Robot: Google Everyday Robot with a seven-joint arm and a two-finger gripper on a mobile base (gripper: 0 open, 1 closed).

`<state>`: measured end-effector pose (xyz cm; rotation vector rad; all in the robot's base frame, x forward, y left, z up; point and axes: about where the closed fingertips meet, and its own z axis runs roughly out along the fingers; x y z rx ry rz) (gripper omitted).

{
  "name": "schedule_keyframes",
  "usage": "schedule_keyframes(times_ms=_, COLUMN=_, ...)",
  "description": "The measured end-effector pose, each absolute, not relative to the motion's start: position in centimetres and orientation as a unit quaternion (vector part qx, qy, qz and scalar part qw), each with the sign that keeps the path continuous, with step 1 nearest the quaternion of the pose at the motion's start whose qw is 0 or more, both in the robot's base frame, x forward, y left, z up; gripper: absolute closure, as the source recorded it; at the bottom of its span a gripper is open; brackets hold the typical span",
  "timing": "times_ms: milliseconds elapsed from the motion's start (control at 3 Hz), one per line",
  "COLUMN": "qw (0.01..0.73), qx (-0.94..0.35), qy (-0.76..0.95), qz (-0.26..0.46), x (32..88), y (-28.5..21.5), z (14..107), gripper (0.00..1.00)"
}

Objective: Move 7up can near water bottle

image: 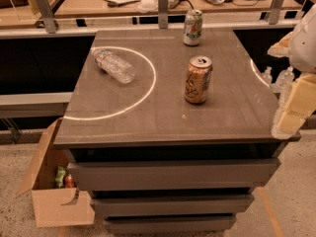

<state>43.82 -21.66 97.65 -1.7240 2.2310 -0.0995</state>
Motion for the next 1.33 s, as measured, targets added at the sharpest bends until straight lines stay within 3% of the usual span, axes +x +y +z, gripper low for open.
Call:
schedule_keyframes(times_ms=333, qw=0.16, qx=-0.603, qy=0.781, qz=-0.035, x=43.8, y=-21.7, z=97.7, gripper=0.0)
schedule_keyframes(times_ms=667, qw=0.203, qx=-0.558, qy=0.804, qz=-0.033, x=47.0, y=-23.1, z=98.1, gripper=0.0)
schedule_keyframes(times_ms=1333, qw=0.34, qx=-0.431, qy=0.836, qz=-0.006, x=57.1, y=-28.5, z=99.2, gripper=0.0)
